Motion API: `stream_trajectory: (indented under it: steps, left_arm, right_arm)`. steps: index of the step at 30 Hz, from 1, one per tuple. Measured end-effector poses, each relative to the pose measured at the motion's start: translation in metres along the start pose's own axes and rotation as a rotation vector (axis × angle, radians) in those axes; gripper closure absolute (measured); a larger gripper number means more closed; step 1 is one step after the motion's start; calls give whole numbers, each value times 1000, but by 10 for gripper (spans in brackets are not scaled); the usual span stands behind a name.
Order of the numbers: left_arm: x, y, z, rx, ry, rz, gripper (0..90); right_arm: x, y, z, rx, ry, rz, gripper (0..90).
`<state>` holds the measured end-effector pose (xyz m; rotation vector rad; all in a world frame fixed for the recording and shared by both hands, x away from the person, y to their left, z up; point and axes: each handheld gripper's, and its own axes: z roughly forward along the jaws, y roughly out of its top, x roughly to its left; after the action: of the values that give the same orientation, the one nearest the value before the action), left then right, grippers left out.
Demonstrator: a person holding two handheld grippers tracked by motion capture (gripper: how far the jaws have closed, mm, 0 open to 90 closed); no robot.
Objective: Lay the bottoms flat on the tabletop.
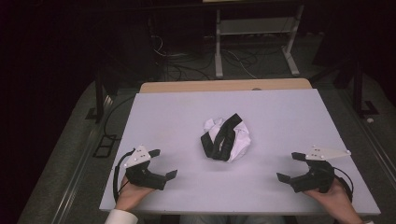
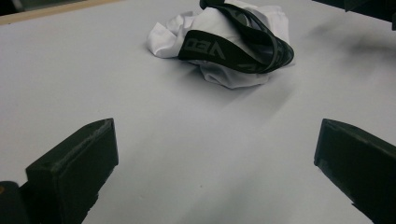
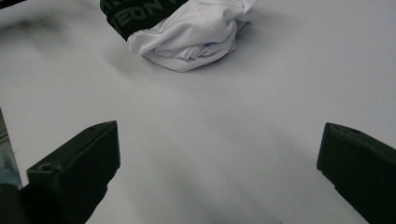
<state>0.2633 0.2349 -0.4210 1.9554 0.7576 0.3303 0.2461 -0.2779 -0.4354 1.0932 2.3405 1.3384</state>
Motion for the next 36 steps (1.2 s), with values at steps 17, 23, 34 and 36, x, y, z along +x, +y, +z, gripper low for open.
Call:
stream_trajectory:
  steps: [17, 23, 34, 36]
  left_arm:
    - [-5, 8, -3, 6, -6, 36, 0]
    - [-12, 18, -1, 44, -30, 86, 0]
    - [-10, 36, -2, 57, -37, 112, 0]
    - [-8, 43, 0, 55, -51, 111, 0]
  right_arm:
    - [2, 1, -4, 16, -24, 13, 0]
    - [9, 11, -3, 32, -18, -13, 0]
    - [6, 34, -4, 46, -15, -54, 0]
    - [4, 43, -5, 40, -20, -61, 0]
